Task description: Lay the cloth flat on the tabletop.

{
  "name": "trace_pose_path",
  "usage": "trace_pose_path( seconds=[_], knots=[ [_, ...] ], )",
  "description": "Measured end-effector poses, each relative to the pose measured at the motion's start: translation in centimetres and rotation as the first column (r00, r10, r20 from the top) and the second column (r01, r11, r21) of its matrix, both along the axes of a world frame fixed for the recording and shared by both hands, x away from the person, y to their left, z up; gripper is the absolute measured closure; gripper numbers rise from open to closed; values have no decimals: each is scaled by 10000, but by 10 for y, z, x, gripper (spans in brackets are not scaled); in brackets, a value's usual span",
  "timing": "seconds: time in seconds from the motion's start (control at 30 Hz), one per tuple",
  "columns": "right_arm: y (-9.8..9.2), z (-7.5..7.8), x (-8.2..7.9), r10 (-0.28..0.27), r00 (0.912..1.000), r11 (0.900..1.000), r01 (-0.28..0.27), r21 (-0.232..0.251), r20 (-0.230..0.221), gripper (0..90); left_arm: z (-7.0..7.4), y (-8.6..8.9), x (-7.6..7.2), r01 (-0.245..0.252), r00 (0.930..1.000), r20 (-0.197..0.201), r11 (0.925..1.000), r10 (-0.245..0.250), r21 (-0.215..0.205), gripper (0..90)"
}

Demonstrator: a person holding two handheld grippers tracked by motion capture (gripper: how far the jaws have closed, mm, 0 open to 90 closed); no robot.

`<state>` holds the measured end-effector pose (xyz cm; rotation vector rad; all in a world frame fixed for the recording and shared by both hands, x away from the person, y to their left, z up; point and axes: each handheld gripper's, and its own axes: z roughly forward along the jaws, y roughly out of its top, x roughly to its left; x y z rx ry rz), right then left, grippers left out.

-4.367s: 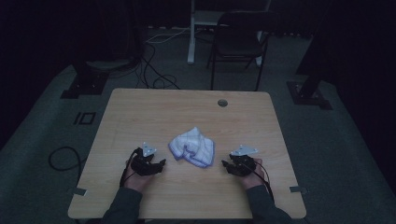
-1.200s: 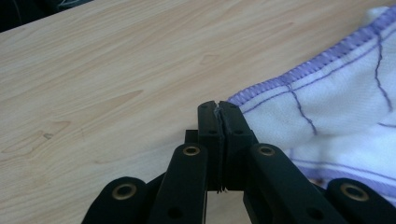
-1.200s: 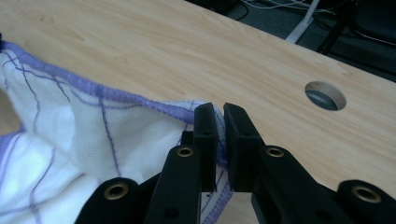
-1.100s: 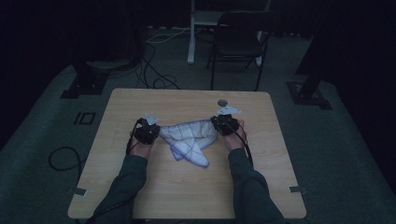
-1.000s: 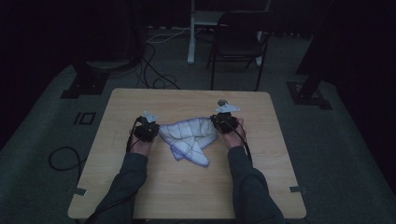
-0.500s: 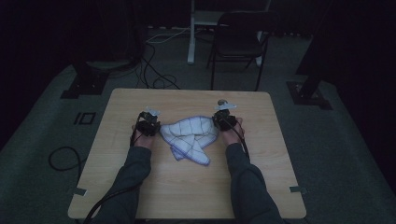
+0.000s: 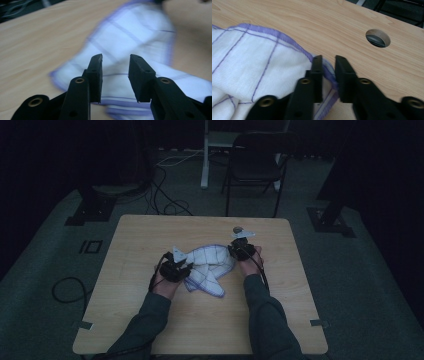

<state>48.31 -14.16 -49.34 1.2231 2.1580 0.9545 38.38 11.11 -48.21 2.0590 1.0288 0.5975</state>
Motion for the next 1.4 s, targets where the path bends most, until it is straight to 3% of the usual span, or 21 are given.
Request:
trace_pose_path(
  seconds=[0.17,0.37,0.57,0.6,0.67,0.77,0.8,0.9,1.03,1.13,1.33,1.4],
  knots=[
    [-2,4,-7,103,9999,9998,-105,164,130,675,-12,-29,-21,1297,9906,-453,9915,-1293,54,622],
    [-6,7,-21,349,9988,9991,-356,225,340,655,-27,-58,-39,2434,9670,-822,9698,-2413,161,589],
    [-8,7,-35,538,9977,9981,-550,290,418,644,-40,-76,-46,3074,9465,-1099,9513,-3034,215,561],
    [-8,7,-35,538,9977,9981,-550,290,418,644,-40,-76,-46,3074,9465,-1099,9513,-3034,215,556],
    [-9,8,-42,592,9970,9976,-609,329,505,642,-45,-85,-47,3276,9403,-1126,9437,-3210,452,536],
    [-10,10,-47,646,9960,9972,-668,334,625,640,-46,-88,-47,3294,9401,-1107,9428,-3225,507,529],
    [-11,13,-52,726,9948,9964,-754,375,713,634,-53,-94,-45,3171,9448,-1171,9441,-3061,904,537],
    [-11,16,-58,897,9926,9951,-928,350,823,630,-54,-95,-44,2895,9547,-1046,9507,-2785,1116,639],
    [-14,18,-67,1010,9909,9935,-1051,434,891,630,-53,-91,-39,2698,9603,-1087,9541,-2567,1301,810],
    [-17,17,-73,1087,9900,9925,-1132,468,901,630,-51,-88,-40,2663,9618,-1010,9551,-2544,1297,865],
    [-20,11,-79,1172,9902,9912,-1214,525,765,631,-42,-83,-43,2613,9641,-782,9592,-2539,1076,875],
    [-19,4,-81,1235,9906,9909,-1263,458,592,631,-34,-76,-44,2491,9681,-523,9645,-2452,877,877]
  ],
)
